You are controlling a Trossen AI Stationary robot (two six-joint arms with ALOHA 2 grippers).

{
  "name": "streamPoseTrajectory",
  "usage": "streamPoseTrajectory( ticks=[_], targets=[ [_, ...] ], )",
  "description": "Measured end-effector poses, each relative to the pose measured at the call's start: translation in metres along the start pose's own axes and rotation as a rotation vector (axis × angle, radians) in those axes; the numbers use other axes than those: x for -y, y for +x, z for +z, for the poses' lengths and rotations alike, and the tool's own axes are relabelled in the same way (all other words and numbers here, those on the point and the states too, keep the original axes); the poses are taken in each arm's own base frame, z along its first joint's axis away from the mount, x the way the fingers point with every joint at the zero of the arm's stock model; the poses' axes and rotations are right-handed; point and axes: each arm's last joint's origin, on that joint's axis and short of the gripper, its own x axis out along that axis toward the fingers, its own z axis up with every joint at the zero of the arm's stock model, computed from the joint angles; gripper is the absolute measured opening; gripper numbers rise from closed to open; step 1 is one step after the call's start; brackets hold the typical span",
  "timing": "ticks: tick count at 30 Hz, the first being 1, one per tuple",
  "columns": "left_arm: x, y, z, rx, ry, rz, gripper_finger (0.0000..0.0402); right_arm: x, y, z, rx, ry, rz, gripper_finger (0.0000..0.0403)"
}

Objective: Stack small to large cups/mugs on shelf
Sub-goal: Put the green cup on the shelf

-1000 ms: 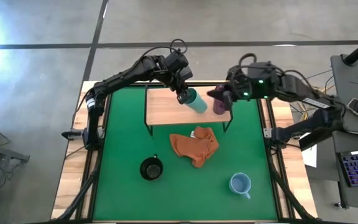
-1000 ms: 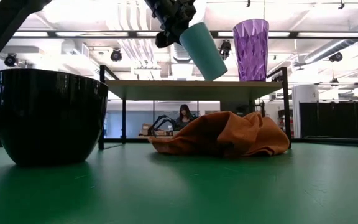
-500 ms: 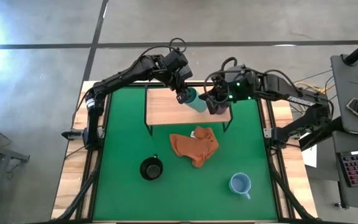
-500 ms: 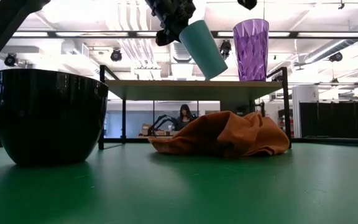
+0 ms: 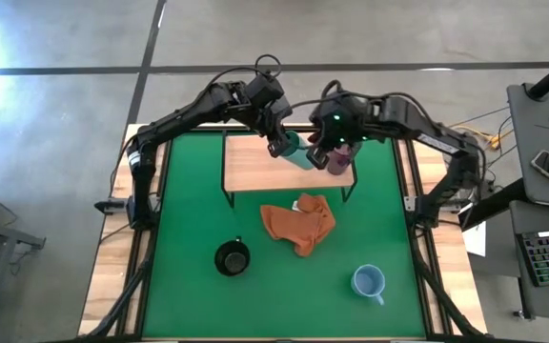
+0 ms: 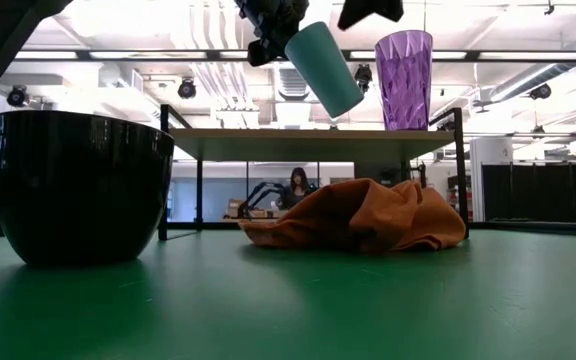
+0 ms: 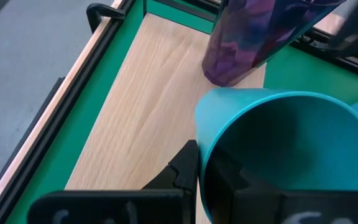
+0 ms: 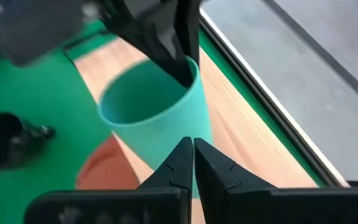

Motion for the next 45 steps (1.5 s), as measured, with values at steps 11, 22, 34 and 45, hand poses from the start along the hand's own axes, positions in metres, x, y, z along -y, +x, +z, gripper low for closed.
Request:
streamPoseTrajectory(
  ticks=[11,22,34,45],
  targets=[
    [0.000,0.000,0.002,0.018,0.020,0.004,0.0000,0.002,0.011,0.004,-0.052,-0.045,0.071,0.0009],
    [-0.002,0.000,0.002,0.026,0.020,0.039,0.0000,0.003,0.018,0.001,-0.094,-0.043,0.079,0.0009],
    [-0.002,0.005,0.001,0.024,0.019,0.029,0.0000,0.004,0.025,-0.003,-0.114,-0.050,0.077,0.0009],
    [-0.001,0.006,0.004,0.054,0.052,0.035,0.0008,0.007,0.035,-0.005,-0.114,-0.046,0.086,0.0009]
  ],
)
